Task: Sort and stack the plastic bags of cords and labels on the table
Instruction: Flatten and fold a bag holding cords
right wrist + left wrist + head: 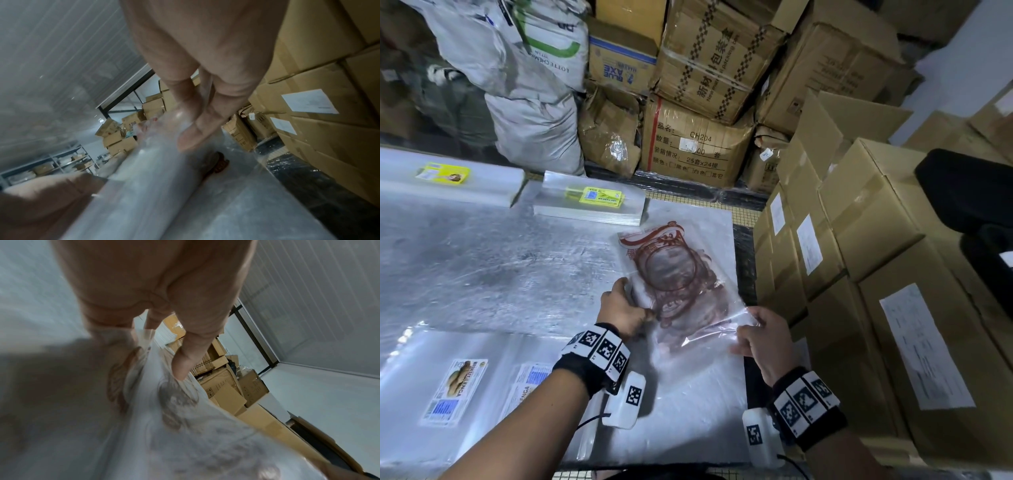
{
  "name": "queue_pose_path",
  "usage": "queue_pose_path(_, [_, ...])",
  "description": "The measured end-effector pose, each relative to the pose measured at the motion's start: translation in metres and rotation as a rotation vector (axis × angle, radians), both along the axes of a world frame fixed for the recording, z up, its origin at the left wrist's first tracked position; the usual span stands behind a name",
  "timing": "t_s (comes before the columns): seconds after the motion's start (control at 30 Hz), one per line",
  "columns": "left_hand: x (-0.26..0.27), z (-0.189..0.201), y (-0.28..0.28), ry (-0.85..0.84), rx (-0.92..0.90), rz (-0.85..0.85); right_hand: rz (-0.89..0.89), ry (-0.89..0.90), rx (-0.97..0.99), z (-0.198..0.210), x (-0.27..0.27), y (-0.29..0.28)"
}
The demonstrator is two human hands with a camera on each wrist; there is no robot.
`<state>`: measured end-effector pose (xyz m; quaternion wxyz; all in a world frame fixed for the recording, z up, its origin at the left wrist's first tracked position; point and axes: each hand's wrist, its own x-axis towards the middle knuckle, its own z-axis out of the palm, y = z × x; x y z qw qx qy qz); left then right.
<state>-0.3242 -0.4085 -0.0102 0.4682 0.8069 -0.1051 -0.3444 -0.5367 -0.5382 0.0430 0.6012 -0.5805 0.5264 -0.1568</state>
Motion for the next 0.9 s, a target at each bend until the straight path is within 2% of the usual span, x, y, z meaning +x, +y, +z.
queue_pose_path(0.13, [-0.003, -0.005, 0.000, -0.013, -0.006, 0.020, 0.015, 0.022, -0.011, -0.005, 0.000, 0.000])
queue_pose_path(0.33, [-0.009, -0.004, 0.005, 0.093, -0.191, 0.082, -0.009, -0.106, 0.054, -0.002, 0.000, -0.006])
queue_pose_path(0.4, [-0.011, -0.002, 0.005, 0.113, -0.222, 0.086, 0.004, -0.049, 0.099, -0.004, -0.002, -0.009])
queue_pose_path(0.6, [-0.013, -0.002, 0.005, 0.083, -0.170, 0.063, 0.087, 0.126, 0.082, -0.016, -0.009, -0.005])
queue_pose_path(0.7, [-0.015, 0.000, 0.006, 0.088, -0.142, 0.076, 0.122, 0.176, -0.006, -0.017, -0.009, -0.004])
queue_pose_path(0.9, [-0.016, -0.004, 0.007, 0.022, -0.081, 0.033, 0.154, 0.164, -0.102, -0.020, -0.014, 0.000])
